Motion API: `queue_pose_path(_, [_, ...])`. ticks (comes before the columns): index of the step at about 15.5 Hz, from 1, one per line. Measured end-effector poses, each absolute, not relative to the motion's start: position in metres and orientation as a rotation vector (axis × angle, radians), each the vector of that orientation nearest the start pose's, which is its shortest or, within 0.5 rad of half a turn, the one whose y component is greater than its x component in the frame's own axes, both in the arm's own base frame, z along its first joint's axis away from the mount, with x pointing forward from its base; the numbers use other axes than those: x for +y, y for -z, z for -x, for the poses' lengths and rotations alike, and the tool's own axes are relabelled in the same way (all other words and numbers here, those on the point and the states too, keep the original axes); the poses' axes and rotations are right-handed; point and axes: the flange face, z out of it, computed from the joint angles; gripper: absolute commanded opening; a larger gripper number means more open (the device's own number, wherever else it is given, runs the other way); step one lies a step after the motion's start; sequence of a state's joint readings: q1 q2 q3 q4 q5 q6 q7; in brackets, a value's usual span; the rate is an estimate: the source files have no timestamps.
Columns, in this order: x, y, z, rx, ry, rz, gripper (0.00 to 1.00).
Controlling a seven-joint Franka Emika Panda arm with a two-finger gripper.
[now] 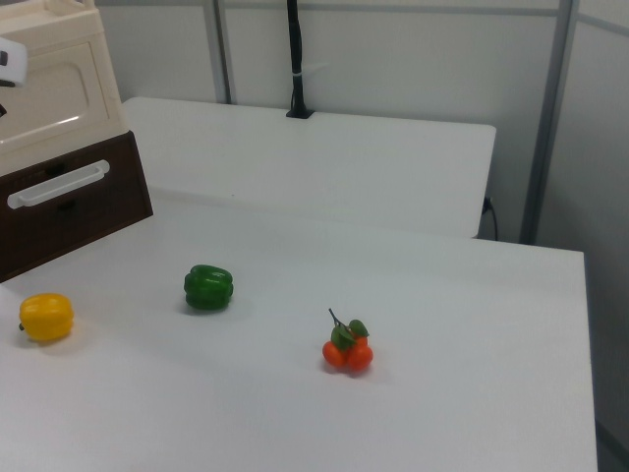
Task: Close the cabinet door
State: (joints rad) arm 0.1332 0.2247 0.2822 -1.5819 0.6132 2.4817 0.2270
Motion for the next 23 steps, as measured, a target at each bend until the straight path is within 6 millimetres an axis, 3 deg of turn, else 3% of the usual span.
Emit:
queue_pose_path(8, [0.248, -0.584, -0.628, 0.232, 0.521, 2.337, 0.0])
queue_pose_path(12, [0.205, -0.582, -0.63, 0.226, 0.41, 2.439, 0.0])
queue_pose_path(13, [0.191, -0.583, -0.629, 0.212, 0.389, 2.477, 0.08])
queue_pose_path(15, [0.166, -0.585, -0.626, 0.189, 0.354, 2.568, 0.38])
queue_pose_path(17, [0.147, -0.585, -0.62, 0.17, 0.309, 2.657, 0.86])
queue_pose_path(19, [0.13, -0.591, -0.61, 0.157, 0.257, 2.734, 1.0])
queue_pose_path(23, [0.099, -0.621, -0.578, 0.153, 0.171, 2.827, 1.0])
